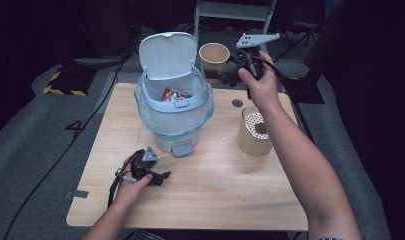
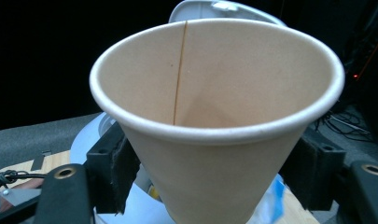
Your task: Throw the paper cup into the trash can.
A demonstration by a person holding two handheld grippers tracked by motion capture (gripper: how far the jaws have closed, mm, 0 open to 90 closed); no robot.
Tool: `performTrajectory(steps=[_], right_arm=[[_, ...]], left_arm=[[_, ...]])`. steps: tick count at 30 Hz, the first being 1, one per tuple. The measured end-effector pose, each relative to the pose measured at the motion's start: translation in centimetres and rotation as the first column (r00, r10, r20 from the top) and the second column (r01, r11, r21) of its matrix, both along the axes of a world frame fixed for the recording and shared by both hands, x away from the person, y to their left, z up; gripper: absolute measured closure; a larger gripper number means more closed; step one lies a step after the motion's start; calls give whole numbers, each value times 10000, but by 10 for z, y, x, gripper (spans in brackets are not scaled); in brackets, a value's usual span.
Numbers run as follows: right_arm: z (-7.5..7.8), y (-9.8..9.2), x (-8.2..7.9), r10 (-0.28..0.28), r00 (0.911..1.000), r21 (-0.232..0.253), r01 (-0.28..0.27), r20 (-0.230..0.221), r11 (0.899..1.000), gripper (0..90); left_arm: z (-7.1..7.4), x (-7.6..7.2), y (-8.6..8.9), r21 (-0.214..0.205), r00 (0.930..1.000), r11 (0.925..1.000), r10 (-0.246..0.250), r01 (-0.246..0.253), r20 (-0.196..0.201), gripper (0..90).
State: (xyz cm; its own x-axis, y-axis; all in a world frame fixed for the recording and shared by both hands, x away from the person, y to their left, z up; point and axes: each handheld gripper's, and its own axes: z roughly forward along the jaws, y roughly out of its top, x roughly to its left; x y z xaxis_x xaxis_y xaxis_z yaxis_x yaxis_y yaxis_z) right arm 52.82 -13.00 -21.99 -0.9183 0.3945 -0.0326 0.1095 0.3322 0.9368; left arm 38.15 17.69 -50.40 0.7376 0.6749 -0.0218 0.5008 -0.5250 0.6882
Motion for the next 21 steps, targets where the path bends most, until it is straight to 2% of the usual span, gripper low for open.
performTrajectory(steps=[8,11,21], right_arm=[[-8,28,5,143,9997,-353,-150,-197,9993,276],[-11,35,6,195,9994,-325,-205,-294,9993,277],[-26,54,19,-164,9980,-820,113,-610,9966,277]], left_arm=[[0,0,0,-5,10000,10000,4,-4,6,151],[0,0,0,-14,10000,10000,7,-7,-14,151],[0,0,0,-6,10000,10000,5,-5,-10,151]])
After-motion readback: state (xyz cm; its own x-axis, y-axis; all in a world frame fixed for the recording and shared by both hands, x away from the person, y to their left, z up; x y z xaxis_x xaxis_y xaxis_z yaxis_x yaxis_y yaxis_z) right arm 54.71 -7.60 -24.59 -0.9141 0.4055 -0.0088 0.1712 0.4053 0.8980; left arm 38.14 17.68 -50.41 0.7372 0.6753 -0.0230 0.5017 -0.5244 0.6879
